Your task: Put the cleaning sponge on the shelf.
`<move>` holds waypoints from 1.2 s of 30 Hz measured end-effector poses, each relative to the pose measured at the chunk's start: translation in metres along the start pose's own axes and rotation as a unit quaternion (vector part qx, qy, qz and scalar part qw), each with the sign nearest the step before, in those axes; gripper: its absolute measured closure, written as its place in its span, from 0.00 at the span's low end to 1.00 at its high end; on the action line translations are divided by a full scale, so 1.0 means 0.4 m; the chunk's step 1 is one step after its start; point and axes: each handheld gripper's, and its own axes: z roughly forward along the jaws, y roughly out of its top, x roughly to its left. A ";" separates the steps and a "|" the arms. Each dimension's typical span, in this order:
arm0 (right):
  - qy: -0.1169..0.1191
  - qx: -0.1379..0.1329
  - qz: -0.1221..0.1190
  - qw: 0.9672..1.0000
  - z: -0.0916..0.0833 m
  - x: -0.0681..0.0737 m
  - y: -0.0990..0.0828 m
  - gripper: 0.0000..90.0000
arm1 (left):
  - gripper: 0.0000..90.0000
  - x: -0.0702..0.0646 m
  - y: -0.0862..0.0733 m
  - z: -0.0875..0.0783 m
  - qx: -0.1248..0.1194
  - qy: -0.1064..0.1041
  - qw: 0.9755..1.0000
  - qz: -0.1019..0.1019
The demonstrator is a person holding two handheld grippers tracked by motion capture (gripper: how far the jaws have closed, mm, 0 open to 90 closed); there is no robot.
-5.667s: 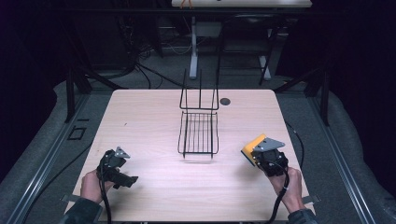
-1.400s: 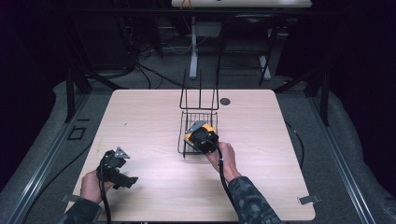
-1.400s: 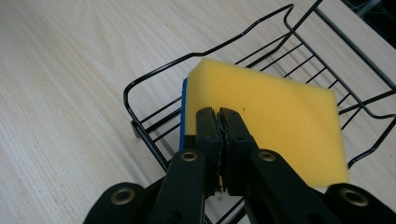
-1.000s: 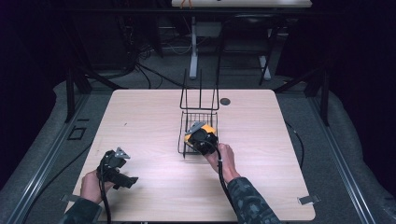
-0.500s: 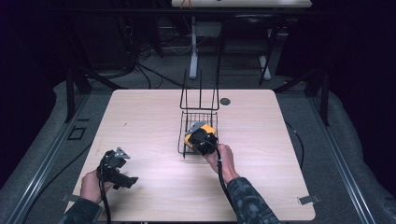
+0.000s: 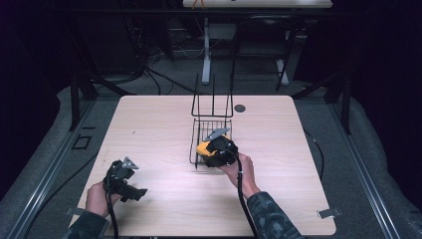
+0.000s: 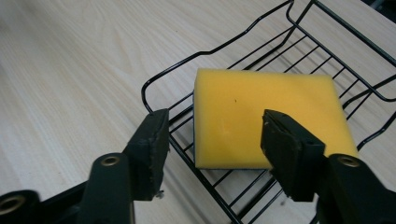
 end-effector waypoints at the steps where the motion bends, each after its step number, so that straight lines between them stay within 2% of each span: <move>1: -0.002 -0.003 0.003 1.000 -0.008 -0.001 0.000 0.40 | 0.06 0.000 0.001 -0.001 0.001 -0.002 1.000 0.000; 2: 0.002 -0.010 0.005 1.000 -0.027 -0.005 0.001 0.36 | 0.06 0.000 0.001 -0.001 0.001 -0.002 1.000 0.000; 4: 0.003 -0.011 0.010 1.000 -0.035 -0.004 0.002 0.34 | 0.06 -0.001 0.000 -0.001 0.000 0.001 1.000 0.000; 8: 0.002 -0.021 0.012 1.000 -0.076 -0.007 0.003 0.26 | 0.06 0.000 0.000 -0.001 0.000 -0.002 1.000 0.000; 11: 0.001 -0.027 0.023 0.999 -0.117 -0.009 -0.002 0.21 | 0.06 0.000 0.000 -0.001 -0.001 -0.002 1.000 0.000; 14: 0.001 -0.031 0.026 0.999 -0.133 -0.012 -0.006 0.19 | 0.06 -0.001 0.001 -0.001 -0.001 0.000 1.000 0.000; 17: -0.003 -0.037 0.037 0.999 -0.176 -0.022 -0.022 0.17 | 0.06 -0.001 0.001 -0.001 -0.001 -0.001 1.000 0.000; 19: -0.004 -0.039 0.037 0.999 -0.183 -0.024 -0.026 0.16 | 0.06 -0.001 0.001 0.000 -0.001 -0.001 1.000 -0.001; 24: -0.017 -0.049 0.058 0.997 -0.242 -0.048 -0.070 0.14 | 0.06 -0.002 0.001 0.000 -0.002 -0.001 1.000 0.000; 27: -0.022 -0.051 0.065 0.996 -0.256 -0.056 -0.086 0.13 | 0.06 -0.002 0.002 0.000 0.000 -0.002 1.000 0.001; 29: -0.032 -0.048 0.074 0.996 -0.280 -0.067 -0.115 0.12 | 0.06 -0.005 0.003 0.001 -0.002 -0.001 1.000 0.001; 31: -0.035 -0.046 0.075 0.996 -0.284 -0.071 -0.122 0.11 | 0.06 -0.005 0.003 0.001 -0.001 -0.001 1.000 0.001; 36: -0.047 -0.032 0.099 0.993 -0.312 -0.092 -0.181 0.08 | 0.06 -0.006 0.004 0.002 0.000 0.000 1.000 0.003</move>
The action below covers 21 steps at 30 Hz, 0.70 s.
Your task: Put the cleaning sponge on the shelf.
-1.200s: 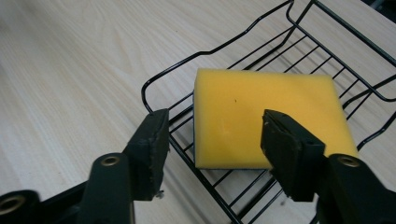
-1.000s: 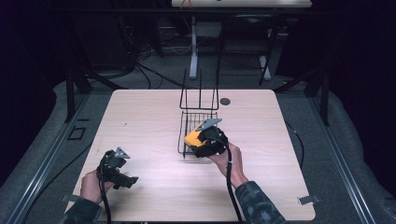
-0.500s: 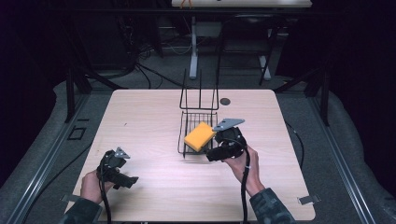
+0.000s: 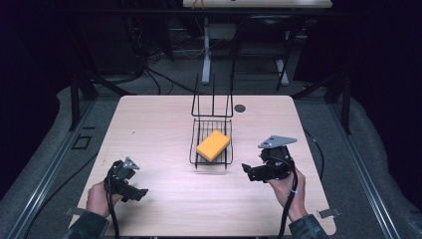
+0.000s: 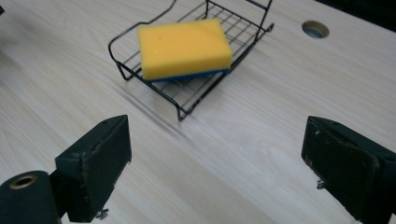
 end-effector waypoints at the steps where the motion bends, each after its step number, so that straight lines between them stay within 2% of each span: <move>1: 0.000 0.000 0.000 1.000 0.000 0.000 0.000 0.08 | 0.06 0.000 0.000 0.000 0.000 0.000 1.000 0.000; 5: -0.009 0.010 0.013 1.000 -0.015 -0.021 -0.043 0.06 | 0.06 -0.001 0.000 0.001 0.001 -0.002 1.000 0.001; 7: -0.015 0.019 0.028 0.999 -0.026 -0.036 -0.077 0.06 | 0.06 -0.001 0.000 0.001 0.000 -0.002 1.000 0.001; 9: -0.015 0.019 0.032 0.999 -0.028 -0.040 -0.087 0.06 | 0.06 -0.001 0.000 0.000 0.001 -0.001 1.000 0.001; 12: -0.022 0.030 0.046 0.998 -0.034 -0.056 -0.132 0.05 | 0.06 -0.001 0.000 0.001 0.000 -0.002 1.000 0.001; 15: -0.024 0.048 0.068 0.996 -0.045 -0.077 -0.187 0.04 | 0.06 -0.002 0.002 0.001 0.002 -0.004 1.000 0.003; 17: -0.024 0.049 0.072 0.996 -0.047 -0.080 -0.196 0.04 | 0.06 -0.002 0.002 0.001 0.003 -0.004 1.000 0.003; 18: -0.025 0.057 0.088 0.994 -0.055 -0.089 -0.223 0.03 | 0.06 -0.002 0.002 0.001 0.003 -0.004 1.000 0.003; 21: -0.027 0.061 0.099 0.993 -0.057 -0.097 -0.249 0.03 | 0.06 -0.003 0.003 0.002 0.005 -0.003 1.000 0.004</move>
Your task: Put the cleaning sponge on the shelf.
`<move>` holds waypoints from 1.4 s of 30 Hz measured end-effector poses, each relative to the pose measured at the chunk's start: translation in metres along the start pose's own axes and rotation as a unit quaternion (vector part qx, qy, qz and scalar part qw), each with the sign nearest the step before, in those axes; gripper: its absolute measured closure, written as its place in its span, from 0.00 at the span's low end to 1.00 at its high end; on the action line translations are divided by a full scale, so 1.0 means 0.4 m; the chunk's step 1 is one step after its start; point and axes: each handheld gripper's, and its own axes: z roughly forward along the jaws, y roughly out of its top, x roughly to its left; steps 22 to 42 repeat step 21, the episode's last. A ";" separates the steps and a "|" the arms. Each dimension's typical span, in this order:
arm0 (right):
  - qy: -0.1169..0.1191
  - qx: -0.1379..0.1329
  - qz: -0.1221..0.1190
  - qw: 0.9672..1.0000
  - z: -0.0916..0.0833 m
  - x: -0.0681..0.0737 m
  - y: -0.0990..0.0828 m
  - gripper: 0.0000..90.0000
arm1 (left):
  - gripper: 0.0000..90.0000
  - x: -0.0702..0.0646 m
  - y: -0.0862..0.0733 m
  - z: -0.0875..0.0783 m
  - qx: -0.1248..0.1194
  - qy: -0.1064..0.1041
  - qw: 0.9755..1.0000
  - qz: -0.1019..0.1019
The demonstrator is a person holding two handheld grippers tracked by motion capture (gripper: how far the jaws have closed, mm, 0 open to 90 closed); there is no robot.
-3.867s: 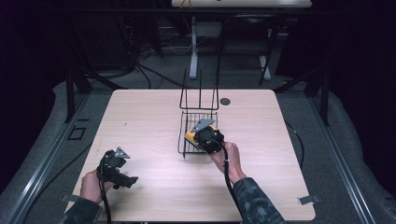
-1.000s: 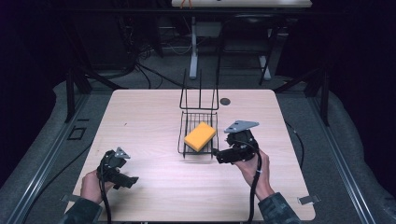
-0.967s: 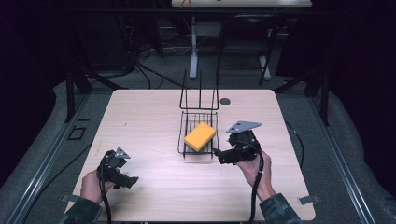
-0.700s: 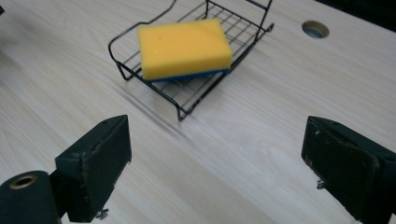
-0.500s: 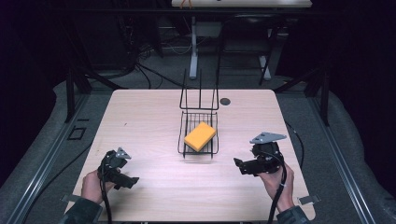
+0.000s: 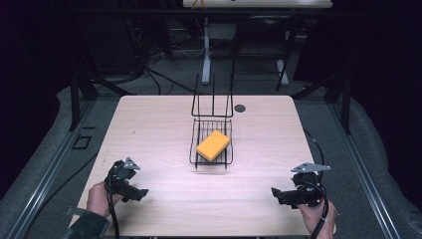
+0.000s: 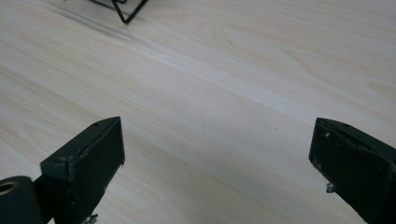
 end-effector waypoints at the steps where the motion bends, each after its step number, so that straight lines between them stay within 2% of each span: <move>1: -0.002 0.006 0.003 1.000 0.002 -0.006 -0.011 0.03 | 0.06 0.000 0.000 0.001 0.001 -0.002 1.000 0.001; 3: 0.000 0.019 0.016 1.000 0.012 -0.012 -0.034 0.04 | 0.06 -0.002 0.001 0.002 0.002 -0.003 1.000 0.004; 4: -0.001 0.038 0.010 0.999 0.026 -0.016 -0.053 0.04 | 0.06 -0.002 0.001 0.003 0.000 -0.007 1.000 0.003; 9: -0.001 0.065 0.005 0.998 0.046 -0.011 -0.067 0.03 | 0.05 0.002 0.002 0.006 -0.006 -0.022 1.000 -0.005; 10: -0.005 0.072 -0.007 0.997 0.050 -0.007 -0.063 0.02 | 0.05 0.002 0.002 0.006 -0.007 -0.022 1.000 -0.008; 14: -0.004 0.065 -0.007 0.998 0.048 -0.007 -0.062 0.02 | 0.05 0.001 0.002 0.007 -0.007 -0.023 1.000 -0.014; 21: 0.007 0.074 -0.004 0.997 0.049 -0.013 -0.064 0.02 | 0.07 -0.004 0.008 0.004 -0.016 -0.037 0.999 -0.033; 42: 0.007 0.074 -0.004 0.997 0.049 -0.013 -0.064 0.02 | 0.07 -0.004 0.008 0.004 -0.016 -0.037 0.999 -0.033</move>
